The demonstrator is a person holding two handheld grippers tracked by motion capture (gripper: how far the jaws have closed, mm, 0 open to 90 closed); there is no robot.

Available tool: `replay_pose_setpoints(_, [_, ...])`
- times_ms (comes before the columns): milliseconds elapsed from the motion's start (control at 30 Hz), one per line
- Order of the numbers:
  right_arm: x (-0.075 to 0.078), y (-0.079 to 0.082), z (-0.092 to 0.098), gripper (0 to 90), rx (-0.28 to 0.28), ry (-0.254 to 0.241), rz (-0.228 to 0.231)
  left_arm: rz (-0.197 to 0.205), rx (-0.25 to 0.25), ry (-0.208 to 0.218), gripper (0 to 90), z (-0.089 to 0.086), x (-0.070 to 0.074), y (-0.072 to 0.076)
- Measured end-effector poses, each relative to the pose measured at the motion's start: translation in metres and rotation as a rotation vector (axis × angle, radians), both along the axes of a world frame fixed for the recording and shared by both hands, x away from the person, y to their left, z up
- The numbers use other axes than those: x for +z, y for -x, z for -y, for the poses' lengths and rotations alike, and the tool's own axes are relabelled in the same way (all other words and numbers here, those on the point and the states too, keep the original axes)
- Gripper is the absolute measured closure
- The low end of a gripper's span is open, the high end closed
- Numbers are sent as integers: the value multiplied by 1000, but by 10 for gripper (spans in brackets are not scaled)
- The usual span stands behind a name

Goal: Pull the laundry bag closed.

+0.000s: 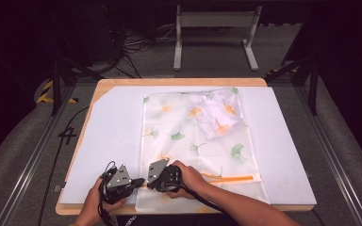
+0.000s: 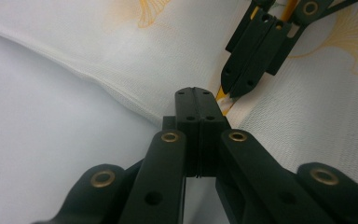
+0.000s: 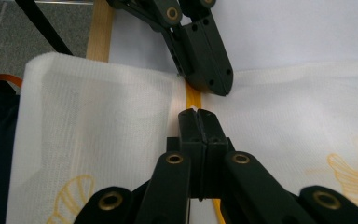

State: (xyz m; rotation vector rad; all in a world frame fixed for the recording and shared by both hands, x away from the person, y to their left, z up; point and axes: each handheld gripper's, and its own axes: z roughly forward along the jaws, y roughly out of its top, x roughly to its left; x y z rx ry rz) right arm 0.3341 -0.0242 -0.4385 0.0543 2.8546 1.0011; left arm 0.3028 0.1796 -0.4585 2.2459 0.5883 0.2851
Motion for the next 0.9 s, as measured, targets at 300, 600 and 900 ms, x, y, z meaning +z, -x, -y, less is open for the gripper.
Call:
replay_pose_setpoints(300, [4, -3, 19, 900, -24, 5, -5, -1, 2, -1, 900, 0, 0, 0])
replay_pose_setpoints(600, [8, -1, 43, 900, -44, 8, -4, -1, 2, 2, 900, 0, 0, 0])
replay_pose_setpoints(900, [10, 0, 61, 900, -67, 0, -9, -1, 1, 2, 900, 0, 0, 0])
